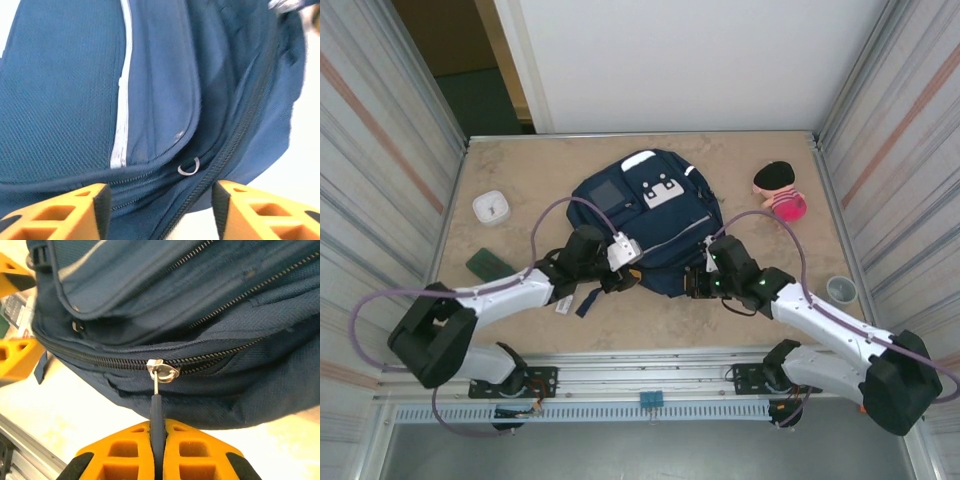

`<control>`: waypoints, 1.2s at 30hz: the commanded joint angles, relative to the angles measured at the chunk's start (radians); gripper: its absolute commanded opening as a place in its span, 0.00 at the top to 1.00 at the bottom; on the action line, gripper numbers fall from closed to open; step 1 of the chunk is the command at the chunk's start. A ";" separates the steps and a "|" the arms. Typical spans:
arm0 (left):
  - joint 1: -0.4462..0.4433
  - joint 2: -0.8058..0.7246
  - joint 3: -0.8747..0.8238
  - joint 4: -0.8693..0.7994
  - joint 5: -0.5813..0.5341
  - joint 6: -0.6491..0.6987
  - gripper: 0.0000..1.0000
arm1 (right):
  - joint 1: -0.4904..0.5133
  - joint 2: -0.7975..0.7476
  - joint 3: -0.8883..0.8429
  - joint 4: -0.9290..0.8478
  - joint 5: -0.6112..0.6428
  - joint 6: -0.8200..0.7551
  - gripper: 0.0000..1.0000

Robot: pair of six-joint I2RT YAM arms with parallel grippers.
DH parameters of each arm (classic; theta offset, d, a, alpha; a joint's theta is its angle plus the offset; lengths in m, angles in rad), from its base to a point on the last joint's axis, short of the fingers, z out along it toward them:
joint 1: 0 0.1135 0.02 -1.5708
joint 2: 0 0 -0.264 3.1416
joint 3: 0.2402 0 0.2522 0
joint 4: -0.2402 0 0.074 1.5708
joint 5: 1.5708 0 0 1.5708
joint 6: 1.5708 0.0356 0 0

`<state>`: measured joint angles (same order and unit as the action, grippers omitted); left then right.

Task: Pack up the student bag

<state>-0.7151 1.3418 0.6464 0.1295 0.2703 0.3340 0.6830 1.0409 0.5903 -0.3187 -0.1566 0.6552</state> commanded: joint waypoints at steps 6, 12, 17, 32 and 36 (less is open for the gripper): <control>-0.132 -0.075 0.060 -0.096 0.023 0.068 0.27 | 0.057 0.090 0.038 0.111 0.012 0.041 1.00; -0.177 0.097 0.151 -0.070 0.027 0.112 0.26 | 0.072 0.105 0.054 0.125 0.011 0.037 1.00; -0.202 0.223 0.227 -0.047 0.023 0.125 0.49 | 0.073 0.108 0.056 0.129 0.004 0.034 1.00; -0.122 0.086 0.138 -0.234 -0.050 0.215 1.00 | -0.232 0.012 0.025 0.004 -0.127 -0.081 1.00; -0.088 0.026 0.104 -0.255 -0.061 0.212 1.00 | -0.279 0.013 0.026 0.003 -0.175 -0.104 1.00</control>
<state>-0.8330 1.4242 0.7891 -0.0044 0.2481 0.5259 0.4400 1.0779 0.6106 -0.2974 -0.3389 0.5938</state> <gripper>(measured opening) 0.059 0.071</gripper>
